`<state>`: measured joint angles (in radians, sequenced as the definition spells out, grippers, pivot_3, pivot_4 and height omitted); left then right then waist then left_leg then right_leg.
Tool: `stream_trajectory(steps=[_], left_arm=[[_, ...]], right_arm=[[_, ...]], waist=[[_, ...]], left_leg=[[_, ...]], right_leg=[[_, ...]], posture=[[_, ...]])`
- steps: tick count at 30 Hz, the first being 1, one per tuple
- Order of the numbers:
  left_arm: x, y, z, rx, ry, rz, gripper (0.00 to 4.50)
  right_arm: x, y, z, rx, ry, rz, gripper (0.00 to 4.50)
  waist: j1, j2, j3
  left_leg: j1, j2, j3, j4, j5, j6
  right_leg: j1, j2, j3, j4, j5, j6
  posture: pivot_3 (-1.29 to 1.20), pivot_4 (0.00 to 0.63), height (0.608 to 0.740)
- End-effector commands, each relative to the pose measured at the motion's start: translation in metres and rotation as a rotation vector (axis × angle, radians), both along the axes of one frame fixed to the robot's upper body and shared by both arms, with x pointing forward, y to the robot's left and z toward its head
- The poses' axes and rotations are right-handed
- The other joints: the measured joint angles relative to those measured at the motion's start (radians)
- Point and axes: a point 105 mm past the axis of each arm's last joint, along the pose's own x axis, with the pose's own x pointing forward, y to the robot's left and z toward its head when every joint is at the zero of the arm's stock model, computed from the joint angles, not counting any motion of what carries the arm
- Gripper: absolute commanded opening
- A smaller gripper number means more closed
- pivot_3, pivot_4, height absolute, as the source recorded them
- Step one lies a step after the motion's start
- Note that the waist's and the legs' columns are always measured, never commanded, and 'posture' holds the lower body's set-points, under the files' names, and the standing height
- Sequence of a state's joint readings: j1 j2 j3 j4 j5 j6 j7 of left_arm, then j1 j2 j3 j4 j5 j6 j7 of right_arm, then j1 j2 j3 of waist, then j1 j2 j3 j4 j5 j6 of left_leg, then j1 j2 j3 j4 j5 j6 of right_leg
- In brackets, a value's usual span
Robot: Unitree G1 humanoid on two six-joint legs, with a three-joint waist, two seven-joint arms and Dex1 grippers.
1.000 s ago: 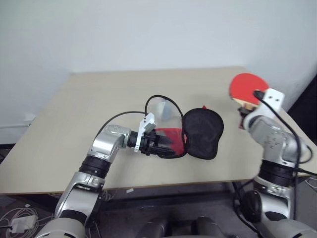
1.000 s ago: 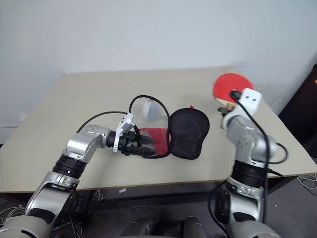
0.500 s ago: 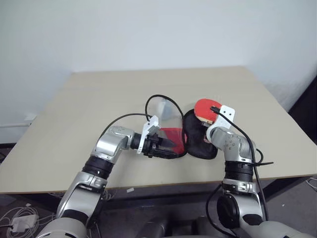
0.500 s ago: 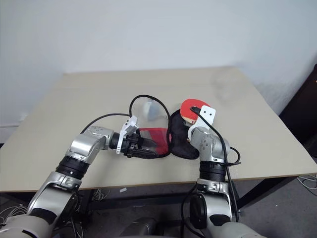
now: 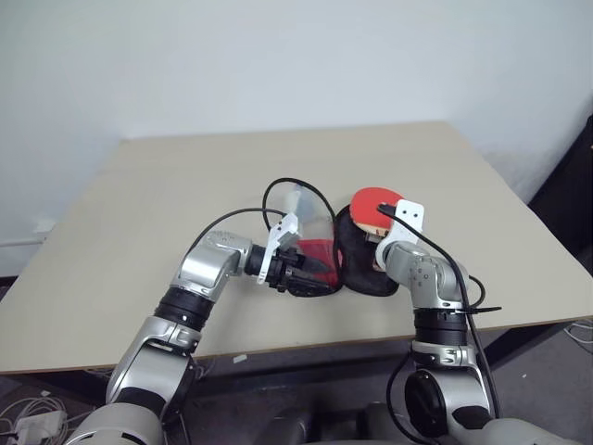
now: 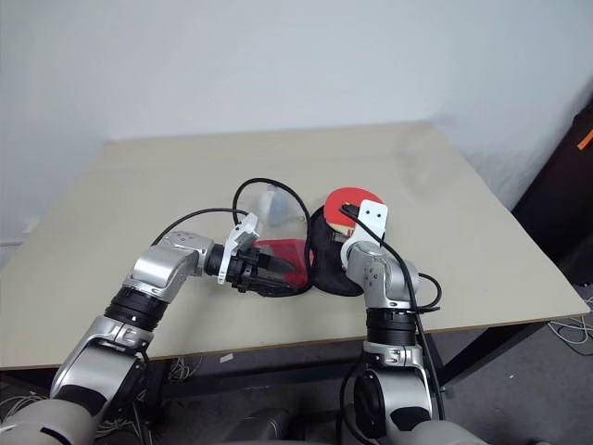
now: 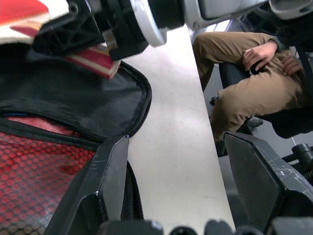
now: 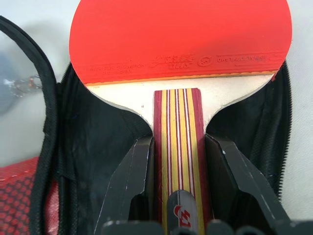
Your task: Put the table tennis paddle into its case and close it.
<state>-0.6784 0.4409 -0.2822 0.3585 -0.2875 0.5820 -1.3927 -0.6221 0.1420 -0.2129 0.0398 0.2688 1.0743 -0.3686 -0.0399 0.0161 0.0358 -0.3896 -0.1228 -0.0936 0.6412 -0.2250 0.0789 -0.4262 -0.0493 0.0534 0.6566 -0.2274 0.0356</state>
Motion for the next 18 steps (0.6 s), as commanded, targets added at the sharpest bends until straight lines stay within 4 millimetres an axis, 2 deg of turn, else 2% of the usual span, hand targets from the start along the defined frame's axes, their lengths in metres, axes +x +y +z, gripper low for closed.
stream_trajectory(steps=[1,5,11,18], left_arm=[[0.004,-0.005,0.014,-0.006,-0.043,-0.022,3.28],[0.002,-0.008,0.017,-0.006,-0.038,-0.029,3.28],[-0.002,-0.010,0.016,-0.003,-0.027,-0.044,3.28],[-0.003,-0.010,0.014,0.001,-0.022,-0.053,3.28]], right_arm=[[0.000,0.024,0.032,0.057,-0.099,0.044,1.15],[-0.006,0.024,0.033,0.062,-0.091,0.046,1.15],[-0.018,0.034,0.026,0.068,-0.045,0.091,1.15],[-0.021,0.041,0.018,0.079,-0.021,0.103,1.15]], waist=[[-0.001,0.000,0.000],[-0.005,0.000,0.000],[-0.010,0.000,0.000],[-0.009,0.000,0.000]], left_leg=[[0.000,0.000,0.000,0.000,0.000,0.000],[0.000,0.000,0.000,0.000,0.000,0.000],[0.000,0.000,0.000,0.000,0.000,0.000],[0.000,0.000,0.000,0.000,0.000,0.000]], right_leg=[[0.000,0.000,0.000,0.000,0.000,0.000],[0.000,0.000,0.000,0.000,0.000,0.000],[0.000,0.000,0.000,0.000,0.000,0.000],[0.000,0.000,0.000,0.000,0.000,0.000]], posture=[[0.00,0.000,0.740],[0.00,0.000,0.740],[0.00,0.000,0.740],[0.00,0.000,0.740]])
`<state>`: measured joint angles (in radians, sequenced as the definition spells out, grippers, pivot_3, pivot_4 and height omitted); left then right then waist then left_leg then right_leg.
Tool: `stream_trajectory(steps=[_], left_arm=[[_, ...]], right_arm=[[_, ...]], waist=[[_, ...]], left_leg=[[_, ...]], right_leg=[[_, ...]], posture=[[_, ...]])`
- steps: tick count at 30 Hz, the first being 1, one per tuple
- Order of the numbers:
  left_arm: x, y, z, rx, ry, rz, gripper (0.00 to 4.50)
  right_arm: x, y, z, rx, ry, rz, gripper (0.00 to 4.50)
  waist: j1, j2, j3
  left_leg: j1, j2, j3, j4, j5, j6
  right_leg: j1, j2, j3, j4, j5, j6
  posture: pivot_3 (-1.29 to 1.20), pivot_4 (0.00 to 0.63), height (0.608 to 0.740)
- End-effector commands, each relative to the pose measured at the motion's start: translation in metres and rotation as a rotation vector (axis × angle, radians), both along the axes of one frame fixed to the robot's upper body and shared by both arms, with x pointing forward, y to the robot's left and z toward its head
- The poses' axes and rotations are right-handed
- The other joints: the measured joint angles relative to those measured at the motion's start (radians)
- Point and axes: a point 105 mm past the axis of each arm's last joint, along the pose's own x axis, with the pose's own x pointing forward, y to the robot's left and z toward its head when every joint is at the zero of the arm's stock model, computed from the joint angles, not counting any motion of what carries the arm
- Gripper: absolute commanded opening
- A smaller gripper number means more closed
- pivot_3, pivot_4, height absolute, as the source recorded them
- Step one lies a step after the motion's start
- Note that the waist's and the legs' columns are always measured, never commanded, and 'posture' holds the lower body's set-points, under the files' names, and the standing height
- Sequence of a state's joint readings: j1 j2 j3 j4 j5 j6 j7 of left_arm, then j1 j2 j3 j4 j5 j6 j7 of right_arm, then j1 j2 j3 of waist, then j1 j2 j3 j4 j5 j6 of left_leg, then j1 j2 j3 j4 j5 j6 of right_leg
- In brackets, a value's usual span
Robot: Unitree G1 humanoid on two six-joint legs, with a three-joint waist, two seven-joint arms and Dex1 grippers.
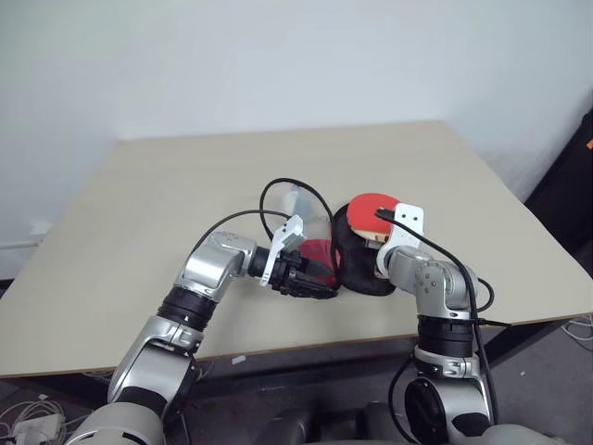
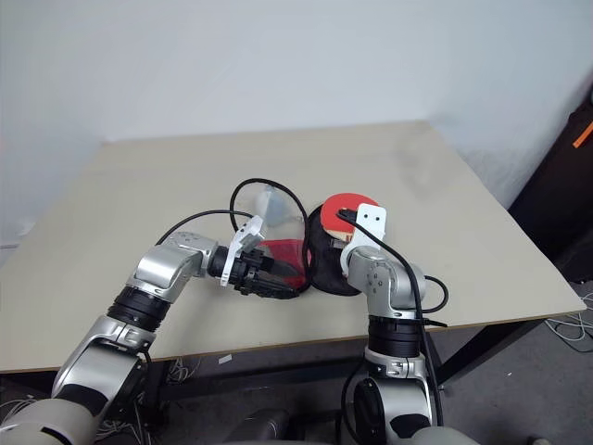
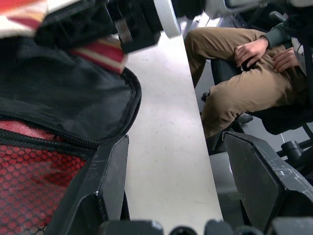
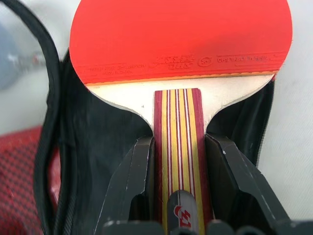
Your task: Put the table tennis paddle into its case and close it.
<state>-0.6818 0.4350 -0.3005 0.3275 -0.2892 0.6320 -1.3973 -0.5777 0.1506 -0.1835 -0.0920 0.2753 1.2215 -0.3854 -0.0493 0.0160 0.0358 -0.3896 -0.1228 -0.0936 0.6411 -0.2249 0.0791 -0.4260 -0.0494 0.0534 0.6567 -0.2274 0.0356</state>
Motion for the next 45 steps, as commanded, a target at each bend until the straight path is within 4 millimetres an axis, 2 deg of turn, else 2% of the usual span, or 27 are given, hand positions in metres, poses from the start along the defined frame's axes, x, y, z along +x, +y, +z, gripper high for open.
stream_trajectory(steps=[1,5,11,22,30,38,45], left_arm=[[0.002,-0.003,0.013,-0.009,-0.049,-0.029,3.28],[0.003,-0.001,0.013,-0.002,-0.052,-0.027,3.28],[0.003,0.003,0.013,0.006,-0.056,-0.021,3.28],[0.002,0.009,0.008,0.025,-0.047,-0.018,3.28],[0.005,0.020,0.004,0.056,-0.054,-0.005,3.28],[0.009,0.021,0.003,0.055,-0.059,0.006,3.28],[0.009,0.021,0.001,0.054,-0.058,0.001,3.28]], right_arm=[[-0.003,0.038,0.015,0.114,-0.058,0.059,1.15],[-0.002,0.037,0.005,0.107,-0.031,0.054,1.15],[-0.004,0.050,-0.001,0.126,-0.009,0.090,1.15],[-0.008,0.066,0.006,0.167,-0.019,0.137,1.15],[-0.008,0.061,0.020,0.172,-0.058,0.165,1.15],[-0.011,0.061,0.017,0.177,-0.039,0.175,1.15],[-0.009,0.039,0.010,0.144,-0.037,0.093,1.15]], waist=[[0.000,0.000,0.000],[0.000,0.000,0.000],[-0.002,0.000,0.000],[-0.002,0.000,0.000],[-0.003,0.000,0.000],[-0.001,0.000,0.000],[-0.001,0.000,0.000]], left_leg=[[0.000,0.000,0.000,0.000,0.000,0.000],[0.000,0.000,0.000,0.000,0.000,0.000],[0.000,0.000,0.000,0.000,0.000,0.000],[0.000,0.000,0.000,0.000,0.000,0.000],[0.000,0.000,0.000,0.000,0.000,0.000],[0.000,-0.001,0.000,0.001,0.000,0.000],[0.000,-0.001,0.000,0.001,0.000,0.000]], right_leg=[[0.000,0.000,0.000,0.000,0.000,0.000],[0.000,0.000,0.000,0.000,0.000,0.000],[0.000,0.000,0.000,0.000,0.000,0.000],[0.000,0.000,0.000,0.000,0.000,0.000],[0.000,0.000,0.000,0.001,0.000,0.000],[0.001,0.000,0.000,0.001,0.000,0.000],[0.000,0.000,0.000,0.001,0.000,0.000]], posture=[[0.00,0.000,0.740],[0.00,0.000,0.740],[0.00,0.000,0.740],[0.00,0.000,0.740],[0.00,0.000,0.740],[0.00,0.000,0.740],[0.00,0.000,0.740]])
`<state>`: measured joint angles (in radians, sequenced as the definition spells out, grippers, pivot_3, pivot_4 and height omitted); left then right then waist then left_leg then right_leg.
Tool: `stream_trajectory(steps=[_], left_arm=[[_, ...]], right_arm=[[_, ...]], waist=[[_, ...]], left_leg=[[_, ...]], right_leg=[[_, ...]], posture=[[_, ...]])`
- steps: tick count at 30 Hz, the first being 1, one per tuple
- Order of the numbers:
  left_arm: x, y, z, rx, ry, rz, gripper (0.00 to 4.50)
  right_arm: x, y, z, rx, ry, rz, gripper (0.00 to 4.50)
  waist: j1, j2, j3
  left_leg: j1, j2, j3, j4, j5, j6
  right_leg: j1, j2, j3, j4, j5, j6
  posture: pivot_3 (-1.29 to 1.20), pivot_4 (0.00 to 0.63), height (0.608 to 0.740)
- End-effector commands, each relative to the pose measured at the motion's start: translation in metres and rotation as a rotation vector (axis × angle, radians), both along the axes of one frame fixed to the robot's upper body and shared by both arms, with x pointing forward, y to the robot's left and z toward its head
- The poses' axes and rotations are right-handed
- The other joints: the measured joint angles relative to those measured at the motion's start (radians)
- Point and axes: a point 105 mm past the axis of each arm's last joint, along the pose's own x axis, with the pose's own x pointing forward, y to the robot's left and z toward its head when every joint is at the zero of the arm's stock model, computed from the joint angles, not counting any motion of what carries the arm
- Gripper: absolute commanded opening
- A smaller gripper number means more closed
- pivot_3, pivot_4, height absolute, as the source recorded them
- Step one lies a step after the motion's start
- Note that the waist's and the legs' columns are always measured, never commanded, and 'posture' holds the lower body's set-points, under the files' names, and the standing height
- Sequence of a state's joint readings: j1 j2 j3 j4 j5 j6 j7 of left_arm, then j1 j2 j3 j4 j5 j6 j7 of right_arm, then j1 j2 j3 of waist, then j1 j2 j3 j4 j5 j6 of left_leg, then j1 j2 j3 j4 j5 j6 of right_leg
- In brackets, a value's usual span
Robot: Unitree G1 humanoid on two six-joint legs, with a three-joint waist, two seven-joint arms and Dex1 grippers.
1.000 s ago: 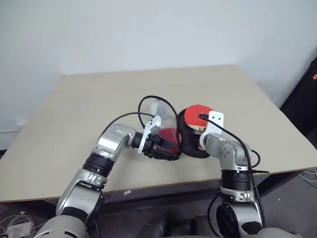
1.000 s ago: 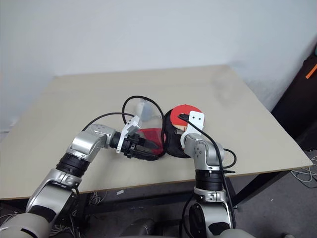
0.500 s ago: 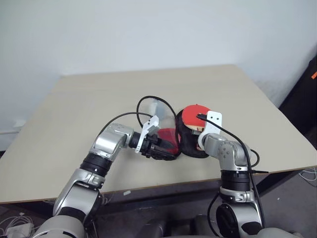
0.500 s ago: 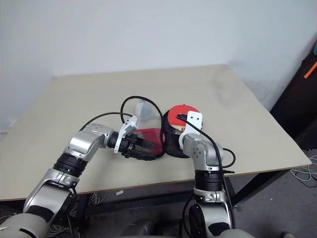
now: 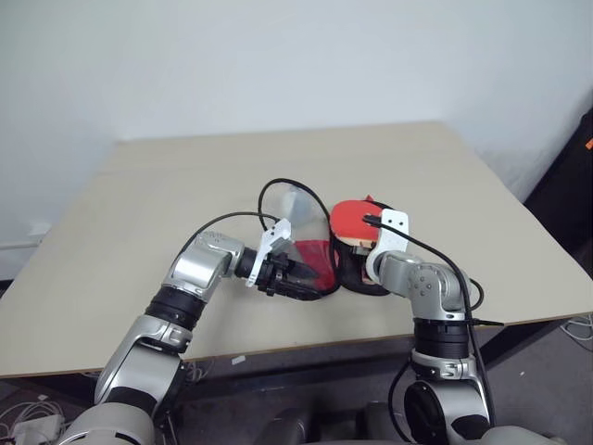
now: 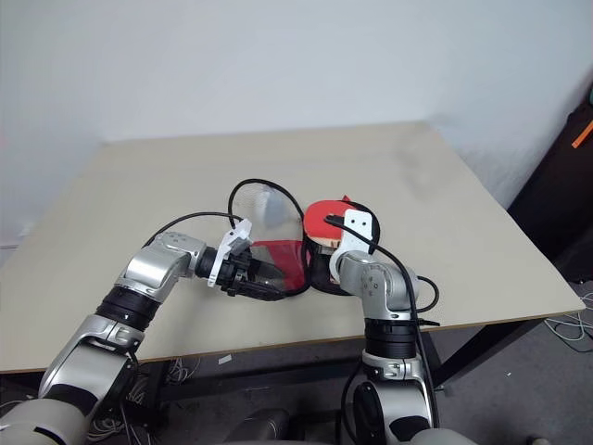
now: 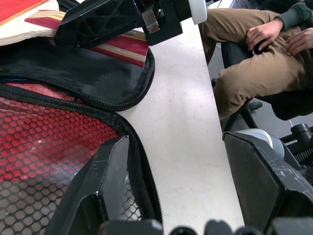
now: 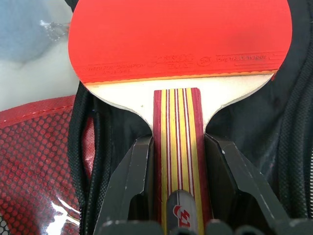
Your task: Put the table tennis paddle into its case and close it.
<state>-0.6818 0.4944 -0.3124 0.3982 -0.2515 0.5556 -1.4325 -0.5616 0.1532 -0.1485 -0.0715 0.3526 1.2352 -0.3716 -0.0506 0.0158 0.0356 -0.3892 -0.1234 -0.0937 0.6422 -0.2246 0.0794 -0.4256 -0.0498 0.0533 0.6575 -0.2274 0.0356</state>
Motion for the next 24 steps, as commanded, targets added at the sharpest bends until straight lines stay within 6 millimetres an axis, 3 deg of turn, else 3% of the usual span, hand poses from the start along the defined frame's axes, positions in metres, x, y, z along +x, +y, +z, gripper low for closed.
stream_trajectory(steps=[1,13,23,24], left_arm=[[0.004,-0.003,0.011,-0.018,-0.042,-0.020,3.28],[0.009,-0.012,0.015,-0.028,-0.054,-0.047,3.28],[0.011,-0.010,0.021,-0.030,-0.066,-0.043,3.28],[0.012,-0.010,0.025,-0.049,-0.062,-0.032,3.28]], right_arm=[[-0.003,0.018,0.017,0.094,-0.066,-0.005,1.15],[0.000,0.007,0.008,0.050,-0.059,-0.043,1.15],[0.006,0.009,0.012,0.049,-0.099,-0.016,4.42],[0.008,0.008,0.019,0.065,-0.139,-0.018,4.47]], waist=[[0.000,0.000,0.000],[0.000,0.000,0.000],[0.000,0.000,0.000],[0.000,0.000,0.000]], left_leg=[[0.000,0.000,0.000,0.000,0.000,0.000],[0.000,0.000,0.000,0.000,0.000,0.000],[0.000,0.000,0.000,0.001,0.000,0.000],[0.000,0.000,0.000,0.001,0.000,0.000]], right_leg=[[0.000,0.000,0.000,0.000,0.000,0.000],[0.000,0.000,0.000,0.000,0.000,0.000],[0.000,0.000,0.000,0.000,0.000,0.000],[0.000,0.000,0.000,0.000,0.000,0.000]], posture=[[0.00,0.000,0.740],[0.00,0.000,0.740],[0.00,0.000,0.740],[0.00,0.000,0.740]])
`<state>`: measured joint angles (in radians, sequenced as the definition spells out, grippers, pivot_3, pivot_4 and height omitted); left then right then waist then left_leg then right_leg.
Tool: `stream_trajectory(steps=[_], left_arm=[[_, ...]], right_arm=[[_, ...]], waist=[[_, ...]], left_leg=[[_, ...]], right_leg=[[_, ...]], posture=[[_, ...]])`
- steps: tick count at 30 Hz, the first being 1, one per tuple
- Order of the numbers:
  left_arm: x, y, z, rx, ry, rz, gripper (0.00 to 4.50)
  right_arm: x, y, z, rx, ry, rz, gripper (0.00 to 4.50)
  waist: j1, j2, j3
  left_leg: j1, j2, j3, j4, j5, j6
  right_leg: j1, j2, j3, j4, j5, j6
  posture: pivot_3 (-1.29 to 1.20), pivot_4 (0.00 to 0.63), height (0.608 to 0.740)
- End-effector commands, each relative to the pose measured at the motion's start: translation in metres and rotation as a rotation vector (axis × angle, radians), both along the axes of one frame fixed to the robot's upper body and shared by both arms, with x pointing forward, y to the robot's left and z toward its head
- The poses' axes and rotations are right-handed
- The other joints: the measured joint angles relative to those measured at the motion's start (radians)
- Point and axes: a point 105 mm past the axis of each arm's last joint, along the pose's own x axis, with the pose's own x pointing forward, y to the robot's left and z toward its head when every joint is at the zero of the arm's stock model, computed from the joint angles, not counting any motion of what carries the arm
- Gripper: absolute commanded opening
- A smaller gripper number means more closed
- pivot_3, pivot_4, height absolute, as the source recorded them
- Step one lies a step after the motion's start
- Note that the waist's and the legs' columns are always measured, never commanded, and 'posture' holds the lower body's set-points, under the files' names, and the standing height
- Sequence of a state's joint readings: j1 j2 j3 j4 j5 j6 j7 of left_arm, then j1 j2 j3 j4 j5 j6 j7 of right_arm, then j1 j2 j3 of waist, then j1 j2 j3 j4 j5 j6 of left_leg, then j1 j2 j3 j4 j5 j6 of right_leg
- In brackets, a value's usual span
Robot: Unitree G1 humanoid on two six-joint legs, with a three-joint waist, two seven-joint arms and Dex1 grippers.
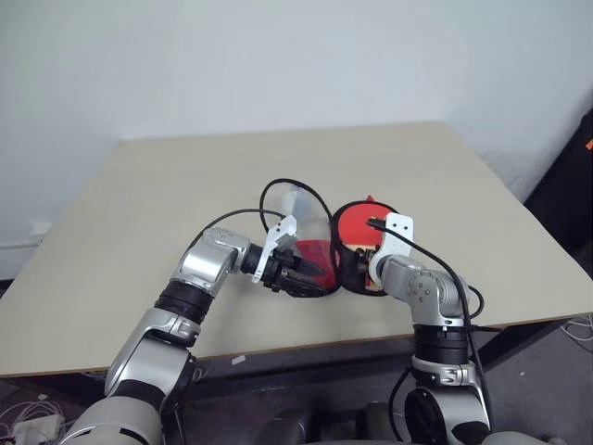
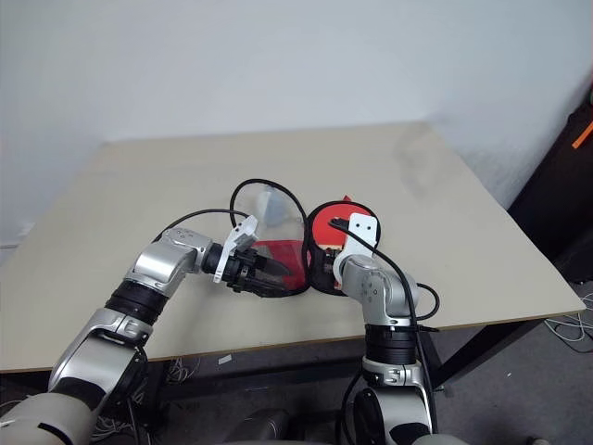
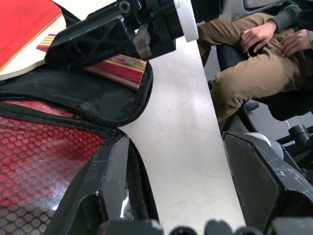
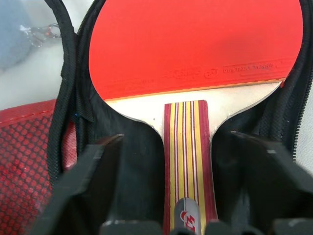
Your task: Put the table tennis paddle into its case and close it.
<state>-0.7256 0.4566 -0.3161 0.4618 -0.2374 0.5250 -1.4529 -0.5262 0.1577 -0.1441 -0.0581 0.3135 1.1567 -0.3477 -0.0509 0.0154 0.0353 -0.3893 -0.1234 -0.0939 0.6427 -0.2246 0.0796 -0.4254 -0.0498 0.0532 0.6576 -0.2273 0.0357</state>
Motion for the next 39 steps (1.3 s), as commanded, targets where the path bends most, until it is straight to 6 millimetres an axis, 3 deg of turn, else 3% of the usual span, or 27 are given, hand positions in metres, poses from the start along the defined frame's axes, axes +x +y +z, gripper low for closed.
stream_trajectory(steps=[1,6,9,11,17,22,27,30,35,39], left_arm=[[0.009,-0.001,0.027,-0.052,-0.048,0.009,3.28],[0.025,0.010,0.051,-0.132,-0.041,0.108,3.28],[0.040,0.019,0.079,-0.221,-0.048,0.184,3.28],[0.053,0.028,0.093,-0.244,-0.090,0.250,3.28],[0.083,0.066,0.093,-0.114,-0.224,0.422,3.28],[0.099,0.096,0.075,0.026,-0.328,0.564,3.28],[0.100,0.118,0.061,0.073,-0.327,0.640,3.28],[0.098,0.129,0.059,0.082,-0.311,0.666,2.64],[0.093,0.139,0.040,0.195,-0.286,0.664,0.94],[0.087,0.121,0.020,0.244,-0.254,0.566,0.94]], right_arm=[[0.009,0.012,0.035,0.077,-0.158,0.025,4.47],[0.009,-0.004,0.089,0.200,-0.446,0.067,4.47],[0.009,-0.029,0.101,0.229,-0.546,0.038,4.47],[0.010,-0.046,0.095,0.204,-0.540,0.020,4.47],[0.012,-0.077,0.080,0.132,-0.504,-0.038,4.47],[0.014,-0.086,0.065,0.092,-0.457,-0.074,4.47],[0.016,-0.084,0.050,0.064,-0.418,-0.071,4.47],[0.017,-0.082,0.044,0.057,-0.404,-0.068,4.50],[0.018,-0.078,0.043,0.067,-0.405,-0.058,4.50],[0.022,-0.073,0.044,0.073,-0.415,-0.049,4.50]], waist=[[0.000,0.000,0.000],[0.000,0.000,0.000],[0.002,-0.001,0.000],[0.003,-0.002,-0.001],[0.000,-0.002,-0.001],[0.002,-0.002,-0.001],[0.006,-0.003,-0.001],[0.004,-0.003,-0.001],[0.004,-0.004,-0.001],[0.007,-0.004,-0.001]], left_leg=[[0.000,0.000,0.000,0.000,0.000,0.000],[-0.001,0.000,0.000,0.001,0.000,0.000],[0.000,0.000,-0.001,0.001,0.000,0.000],[-0.001,0.000,-0.003,0.002,0.000,0.000],[-0.001,0.000,-0.002,0.000,0.000,0.000],[-0.001,0.000,-0.001,0.000,0.000,0.000],[-0.002,-0.001,-0.001,0.002,-0.002,0.005],[-0.003,-0.001,-0.002,0.002,-0.002,0.005],[-0.003,-0.001,-0.002,0.002,-0.001,0.003],[-0.003,-0.002,-0.003,0.002,-0.001,0.004]], right_leg=[[0.000,0.000,0.000,0.000,0.000,0.000],[0.000,0.000,-0.001,0.000,0.000,0.000],[0.001,0.000,-0.002,0.000,0.000,0.000],[0.001,0.000,-0.004,-0.001,0.000,0.000],[0.001,-0.001,-0.002,0.000,0.000,0.000],[0.000,-0.001,-0.001,0.000,0.000,0.000],[0.000,-0.001,-0.002,0.000,0.000,0.000],[0.000,-0.001,-0.002,0.000,0.000,0.000],[-0.001,-0.001,-0.003,0.000,0.000,0.000],[0.000,-0.002,-0.004,0.000,0.000,0.000]], posture=[[0.00,0.000,0.740],[0.00,0.000,0.740],[0.00,0.000,0.740],[0.00,0.000,0.740],[0.00,0.000,0.740],[0.00,0.000,0.740],[0.00,0.000,0.740],[0.00,0.000,0.740],[0.00,0.000,0.740],[0.00,0.000,0.740]])
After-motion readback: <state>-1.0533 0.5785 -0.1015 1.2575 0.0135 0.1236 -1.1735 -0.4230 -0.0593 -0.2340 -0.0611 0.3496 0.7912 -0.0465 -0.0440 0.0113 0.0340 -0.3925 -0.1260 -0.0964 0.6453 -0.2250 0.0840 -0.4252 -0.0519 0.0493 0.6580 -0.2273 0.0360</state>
